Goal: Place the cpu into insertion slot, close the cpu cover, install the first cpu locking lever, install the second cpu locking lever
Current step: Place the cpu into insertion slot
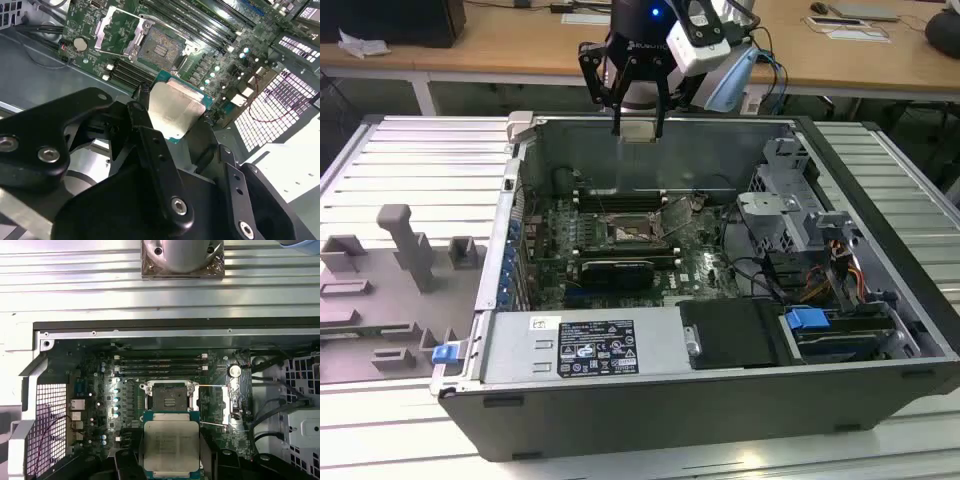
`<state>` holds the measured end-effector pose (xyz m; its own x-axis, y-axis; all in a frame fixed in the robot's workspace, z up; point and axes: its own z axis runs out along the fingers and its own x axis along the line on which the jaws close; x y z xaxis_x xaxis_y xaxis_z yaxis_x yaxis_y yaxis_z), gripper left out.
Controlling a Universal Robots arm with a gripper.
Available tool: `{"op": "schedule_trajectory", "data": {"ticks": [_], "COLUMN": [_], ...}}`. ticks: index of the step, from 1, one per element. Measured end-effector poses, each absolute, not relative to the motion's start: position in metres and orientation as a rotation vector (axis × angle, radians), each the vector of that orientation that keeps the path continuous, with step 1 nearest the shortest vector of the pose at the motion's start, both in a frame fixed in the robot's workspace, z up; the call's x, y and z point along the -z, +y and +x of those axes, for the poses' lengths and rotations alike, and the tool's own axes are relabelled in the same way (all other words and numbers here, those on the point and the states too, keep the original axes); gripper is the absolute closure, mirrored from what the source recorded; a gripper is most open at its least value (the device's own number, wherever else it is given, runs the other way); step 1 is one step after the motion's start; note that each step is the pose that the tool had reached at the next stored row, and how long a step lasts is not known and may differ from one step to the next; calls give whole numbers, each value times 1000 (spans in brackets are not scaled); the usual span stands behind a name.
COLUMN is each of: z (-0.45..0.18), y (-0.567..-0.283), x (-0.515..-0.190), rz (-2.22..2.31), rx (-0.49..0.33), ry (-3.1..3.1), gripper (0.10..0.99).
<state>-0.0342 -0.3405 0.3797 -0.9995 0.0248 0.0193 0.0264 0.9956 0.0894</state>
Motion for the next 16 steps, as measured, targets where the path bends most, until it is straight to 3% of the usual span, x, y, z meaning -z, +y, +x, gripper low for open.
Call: {"op": "schedule_trajectory", "data": {"ticks": [16], "z": [-34], "y": [-341], "x": [-380], "rz": [-156], "rx": [141], "ry": [-3120], "gripper": [549]}}
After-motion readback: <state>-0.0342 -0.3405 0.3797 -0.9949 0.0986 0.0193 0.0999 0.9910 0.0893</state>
